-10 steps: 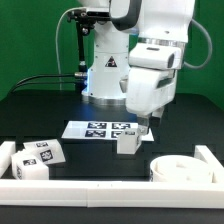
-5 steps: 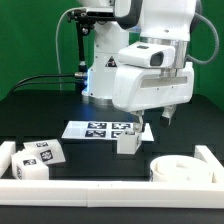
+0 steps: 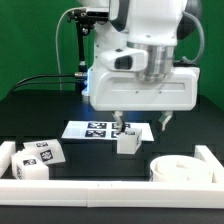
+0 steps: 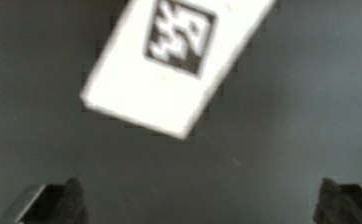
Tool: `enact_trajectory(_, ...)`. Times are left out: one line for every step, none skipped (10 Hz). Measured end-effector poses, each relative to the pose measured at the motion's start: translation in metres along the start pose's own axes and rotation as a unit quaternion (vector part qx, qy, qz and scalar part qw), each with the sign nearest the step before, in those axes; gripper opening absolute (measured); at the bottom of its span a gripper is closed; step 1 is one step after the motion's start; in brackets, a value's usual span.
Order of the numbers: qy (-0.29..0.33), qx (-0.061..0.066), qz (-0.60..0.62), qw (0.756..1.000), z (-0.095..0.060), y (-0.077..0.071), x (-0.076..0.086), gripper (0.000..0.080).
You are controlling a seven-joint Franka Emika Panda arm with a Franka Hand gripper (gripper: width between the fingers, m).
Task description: Assemble stool
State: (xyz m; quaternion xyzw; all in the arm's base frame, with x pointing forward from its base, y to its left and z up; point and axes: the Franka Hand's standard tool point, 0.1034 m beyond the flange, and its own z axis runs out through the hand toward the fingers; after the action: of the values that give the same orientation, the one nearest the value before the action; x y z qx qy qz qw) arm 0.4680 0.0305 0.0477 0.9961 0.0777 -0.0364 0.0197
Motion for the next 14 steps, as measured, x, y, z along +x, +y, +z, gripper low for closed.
enact_trajectory(0.008,0.003,0.026,1.000,-0.002,-0.004,0.005,0.0648)
enact_trajectory(0.006,0.007,0.054,0.998,-0.001,-0.006,0.004,0.0648)
enact_trajectory(0.006,0.012,0.089,0.996,-0.001,-0.008,0.004,0.0648)
enact_trajectory(0.004,0.019,0.115,0.993,-0.001,-0.007,0.004,0.0648)
enact_trajectory(0.000,0.044,0.169,0.985,-0.003,0.008,0.006,0.0648)
enact_trajectory(-0.009,0.060,0.218,0.974,-0.005,0.017,0.008,0.0648)
enact_trajectory(-0.028,0.074,0.232,0.969,-0.004,0.023,0.008,0.0648)
enact_trajectory(-0.055,0.085,0.233,0.967,-0.002,0.027,0.008,0.0648)
enact_trajectory(-0.050,0.084,0.233,0.968,-0.002,0.028,0.011,0.0648)
enact_trajectory(-0.053,0.084,0.232,0.968,-0.001,0.027,0.010,0.0648)
enact_trajectory(-0.079,0.093,0.183,0.975,0.000,0.025,0.005,0.0648)
enact_trajectory(-0.088,0.102,0.134,0.982,0.003,0.023,0.008,0.0648)
enact_trajectory(-0.133,0.117,0.116,0.977,0.003,0.020,0.004,0.0648)
enact_trajectory(-0.167,0.132,0.107,0.971,0.003,0.023,0.009,0.0648)
